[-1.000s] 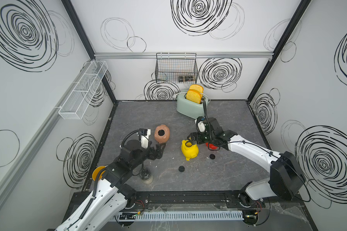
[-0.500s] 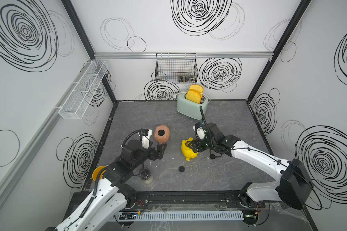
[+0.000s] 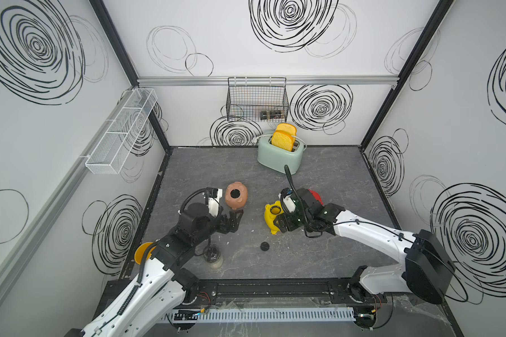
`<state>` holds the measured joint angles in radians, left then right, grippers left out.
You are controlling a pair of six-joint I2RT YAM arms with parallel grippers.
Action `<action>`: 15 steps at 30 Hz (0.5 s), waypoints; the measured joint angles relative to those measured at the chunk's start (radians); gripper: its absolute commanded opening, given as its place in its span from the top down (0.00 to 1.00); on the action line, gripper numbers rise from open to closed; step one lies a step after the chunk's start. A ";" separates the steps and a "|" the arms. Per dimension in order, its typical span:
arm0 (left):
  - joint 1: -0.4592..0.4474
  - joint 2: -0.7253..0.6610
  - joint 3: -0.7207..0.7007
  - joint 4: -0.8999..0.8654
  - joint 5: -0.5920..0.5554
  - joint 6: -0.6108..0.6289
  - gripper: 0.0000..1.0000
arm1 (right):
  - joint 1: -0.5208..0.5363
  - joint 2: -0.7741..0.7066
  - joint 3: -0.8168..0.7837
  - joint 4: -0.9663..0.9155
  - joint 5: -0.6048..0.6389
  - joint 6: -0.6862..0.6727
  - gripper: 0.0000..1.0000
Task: Close piggy banks
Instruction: Adjust the piggy bank at the center of the board.
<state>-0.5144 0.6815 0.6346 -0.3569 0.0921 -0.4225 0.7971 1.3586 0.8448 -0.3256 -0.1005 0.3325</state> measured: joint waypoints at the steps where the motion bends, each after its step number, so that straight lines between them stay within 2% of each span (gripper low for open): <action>1: 0.000 0.012 0.006 0.000 0.005 0.000 0.01 | 0.000 0.003 -0.005 0.000 0.005 0.000 0.19; 4: -0.008 0.053 0.019 0.014 0.019 -0.009 0.00 | 0.002 0.009 -0.020 0.001 0.008 0.003 0.20; 8: -0.063 0.117 0.054 0.035 0.018 -0.023 0.01 | 0.004 0.009 -0.045 0.011 0.010 0.004 0.20; 15: -0.142 0.295 0.121 0.122 0.012 -0.038 0.08 | 0.006 0.009 -0.074 0.027 0.010 0.011 0.20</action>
<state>-0.6559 0.9764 0.7559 -0.2348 0.1040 -0.4606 0.8036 1.3674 0.7712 -0.2989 -0.0906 0.3435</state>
